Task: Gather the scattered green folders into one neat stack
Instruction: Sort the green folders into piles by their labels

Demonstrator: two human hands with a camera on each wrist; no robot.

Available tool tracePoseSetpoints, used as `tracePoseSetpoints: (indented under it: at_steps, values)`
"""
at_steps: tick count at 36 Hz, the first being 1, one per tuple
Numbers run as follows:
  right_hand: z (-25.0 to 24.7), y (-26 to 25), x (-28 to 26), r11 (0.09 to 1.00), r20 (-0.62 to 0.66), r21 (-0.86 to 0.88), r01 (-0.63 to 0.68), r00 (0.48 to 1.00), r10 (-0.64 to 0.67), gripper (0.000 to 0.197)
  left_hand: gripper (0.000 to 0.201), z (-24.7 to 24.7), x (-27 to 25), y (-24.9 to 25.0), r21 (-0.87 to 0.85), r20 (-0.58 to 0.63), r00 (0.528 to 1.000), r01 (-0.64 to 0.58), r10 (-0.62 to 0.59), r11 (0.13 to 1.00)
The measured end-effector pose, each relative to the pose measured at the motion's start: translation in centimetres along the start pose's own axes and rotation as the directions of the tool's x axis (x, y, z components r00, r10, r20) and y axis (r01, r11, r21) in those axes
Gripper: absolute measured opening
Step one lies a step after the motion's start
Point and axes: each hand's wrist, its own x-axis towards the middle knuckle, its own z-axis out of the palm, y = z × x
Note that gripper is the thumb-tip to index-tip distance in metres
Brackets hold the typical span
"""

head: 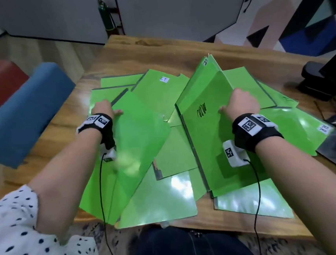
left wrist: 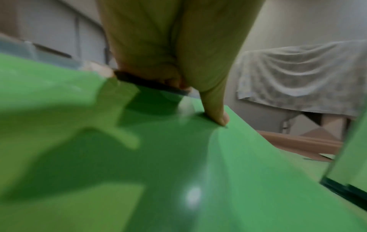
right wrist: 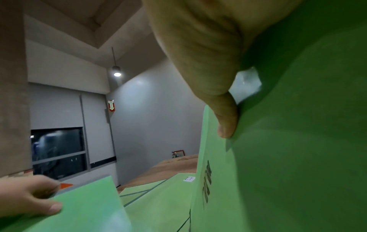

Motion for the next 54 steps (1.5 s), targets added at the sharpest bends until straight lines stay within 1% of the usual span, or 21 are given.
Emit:
tracePoseSetpoints:
  at_steps: [2, 5, 7, 11, 12, 15, 18, 21, 23, 25, 27, 29, 33, 36, 38, 40, 43, 46, 48, 51, 54]
  values:
    - [-0.1, -1.1, -0.2, 0.999, -0.015, -0.045, -0.009, 1.000, 0.008, 0.045, 0.059, 1.2, 1.1, -2.5, -0.011, 0.089, 0.995, 0.048, -0.047, 0.999]
    - [0.2, -2.2, -0.7, 0.995, -0.052, -0.098, -0.011, 0.999, 0.005, 0.041, 0.055, 2.9, 2.6, -5.8, 0.010, 0.229, 0.967, 0.109, -0.109, 0.994]
    - [0.5, -2.6, -1.0, 0.993, -0.066, -0.120, -0.009, 0.998, 0.001, 0.040, 0.055, 3.7, 3.3, -7.3, 0.040, 0.274, 0.953, 0.119, -0.125, 0.992]
    - [0.8, -3.0, -1.3, 0.991, -0.082, -0.131, -0.031, 0.996, 0.020, 0.040, 0.069, 6.0, 4.6, -9.4, 0.112, 0.260, 0.962, 0.058, -0.085, 0.992]
    - [0.8, -3.1, -1.4, 0.991, -0.082, -0.132, -0.034, 0.996, 0.024, 0.040, 0.068, 6.2, 4.4, -9.5, 0.111, 0.264, 0.962, 0.045, -0.073, 0.993]
    - [0.7, -3.0, -1.6, 0.991, -0.085, -0.132, -0.035, 0.996, 0.024, 0.040, 0.056, 6.4, 3.2, -9.5, 0.077, 0.317, 0.946, 0.038, -0.060, 0.996]
    - [0.7, -3.0, -1.9, 0.989, -0.091, -0.140, -0.038, 0.996, 0.025, 0.041, 0.055, 6.3, 2.7, -9.4, 0.053, 0.309, 0.949, 0.044, -0.058, 0.998]
    - [0.5, -3.0, -2.3, 0.988, -0.083, -0.146, -0.042, 0.996, 0.030, 0.042, 0.059, 6.2, 3.3, -9.4, 0.069, 0.263, 0.960, 0.079, -0.094, 0.995]
    - [0.4, -3.1, -2.5, 0.988, -0.082, -0.151, -0.040, 0.996, 0.027, 0.042, 0.065, 6.8, 4.7, -9.6, 0.086, 0.217, 0.966, 0.127, -0.142, 0.988]
    - [0.4, -3.1, -2.5, 0.987, -0.082, -0.158, -0.039, 0.996, 0.026, 0.040, 0.067, 7.5, 6.3, -9.9, 0.089, 0.201, 0.964, 0.158, -0.173, 0.983]
    - [0.4, -3.1, -2.5, 0.986, -0.076, -0.161, -0.039, 0.997, 0.027, 0.038, 0.064, 6.7, 5.7, -9.3, 0.081, 0.196, 0.963, 0.172, -0.185, 0.982]
    - [0.3, -3.0, -2.4, 0.985, -0.068, -0.166, -0.036, 0.997, 0.025, 0.039, 0.061, 4.5, 3.4, -7.6, 0.077, 0.178, 0.967, 0.170, -0.181, 0.982]
    - [0.6, -2.6, -2.2, 0.987, -0.060, -0.155, -0.035, 0.998, 0.026, 0.038, 0.057, 1.7, 1.5, -5.1, 0.023, 0.139, 0.980, 0.139, -0.141, 0.990]
    - [0.7, -2.1, -1.8, 0.992, -0.057, -0.127, -0.028, 0.998, 0.020, 0.039, 0.055, -0.1, 0.1, -2.9, -0.017, 0.088, 0.993, 0.081, -0.079, 0.997]
    - [0.7, -1.6, -1.6, 0.993, -0.053, -0.116, -0.028, 0.998, 0.022, 0.041, 0.048, -1.1, -1.0, -1.1, -0.033, 0.061, 0.998, 0.021, -0.019, 0.999]
    - [0.7, -1.1, -1.4, 0.994, -0.043, -0.100, -0.035, 0.999, 0.031, 0.041, 0.041, -2.0, -2.2, 0.7, -0.013, 0.027, 0.998, -0.052, 0.052, 0.999]
    - [0.5, 0.0, -0.9, 0.998, -0.002, -0.033, -0.052, 0.999, 0.052, 0.046, 0.042, -3.4, -3.8, 3.6, 0.046, -0.027, 0.985, -0.167, 0.169, 0.985]
    - [-0.1, 1.7, -0.4, 0.995, 0.041, 0.079, -0.064, 0.997, 0.061, 0.045, 0.046, -4.8, -5.4, 6.4, 0.035, -0.061, 0.961, -0.268, 0.269, 0.963]
    - [-0.7, 2.9, 0.0, 0.990, 0.053, 0.120, -0.071, 0.996, 0.065, 0.042, 0.047, -5.7, -6.2, 8.2, 0.009, -0.084, 0.942, -0.324, 0.324, 0.946]
    - [-2.5, 4.7, 0.4, 0.986, 0.022, 0.147, -0.075, 0.997, 0.073, 0.037, 0.045, -7.0, -7.2, 10.7, -0.049, -0.135, 0.924, -0.366, 0.357, 0.929]
    - [-5.0, 6.4, 1.1, 0.990, -0.081, 0.131, -0.042, 0.995, 0.053, 0.042, 0.047, -8.7, -7.7, 12.6, -0.157, -0.191, 0.928, -0.350, 0.319, 0.924]
